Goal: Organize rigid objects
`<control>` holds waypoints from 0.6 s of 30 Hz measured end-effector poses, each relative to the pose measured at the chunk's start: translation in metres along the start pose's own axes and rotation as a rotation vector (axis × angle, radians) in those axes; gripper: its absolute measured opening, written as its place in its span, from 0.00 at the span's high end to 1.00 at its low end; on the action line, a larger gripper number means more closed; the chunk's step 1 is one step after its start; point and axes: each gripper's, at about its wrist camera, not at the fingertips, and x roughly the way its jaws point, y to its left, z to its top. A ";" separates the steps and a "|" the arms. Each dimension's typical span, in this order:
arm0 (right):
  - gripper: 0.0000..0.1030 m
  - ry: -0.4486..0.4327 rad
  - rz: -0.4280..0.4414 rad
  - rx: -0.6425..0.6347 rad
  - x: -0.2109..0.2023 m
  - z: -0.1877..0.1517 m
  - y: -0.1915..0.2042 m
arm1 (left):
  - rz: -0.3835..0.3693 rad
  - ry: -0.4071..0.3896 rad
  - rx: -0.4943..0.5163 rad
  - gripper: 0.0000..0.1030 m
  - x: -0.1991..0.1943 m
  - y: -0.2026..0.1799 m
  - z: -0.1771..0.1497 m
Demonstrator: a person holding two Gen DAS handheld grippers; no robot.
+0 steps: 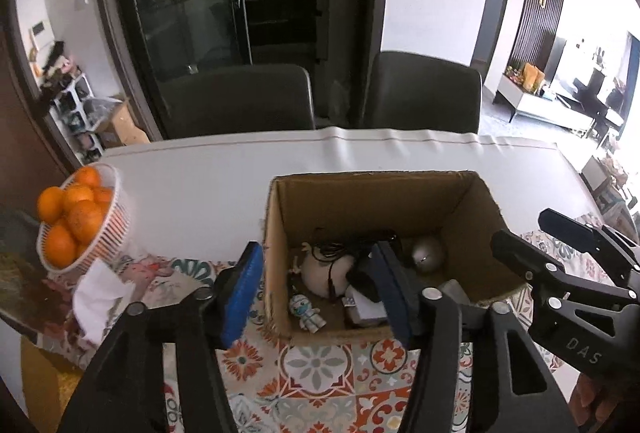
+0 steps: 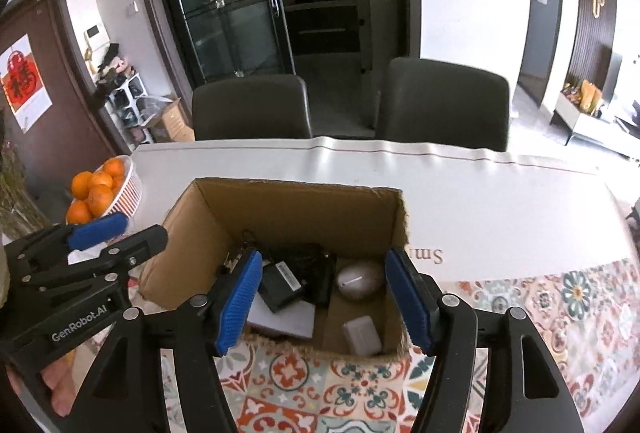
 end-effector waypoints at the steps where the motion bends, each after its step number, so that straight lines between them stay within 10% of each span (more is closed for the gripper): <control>1: 0.34 -0.008 -0.002 -0.002 -0.007 -0.002 0.001 | 0.009 -0.014 0.000 0.36 -0.007 0.000 -0.003; 18: 0.11 -0.198 -0.113 -0.041 -0.131 -0.038 0.015 | 0.139 -0.283 0.011 0.00 -0.137 -0.001 -0.047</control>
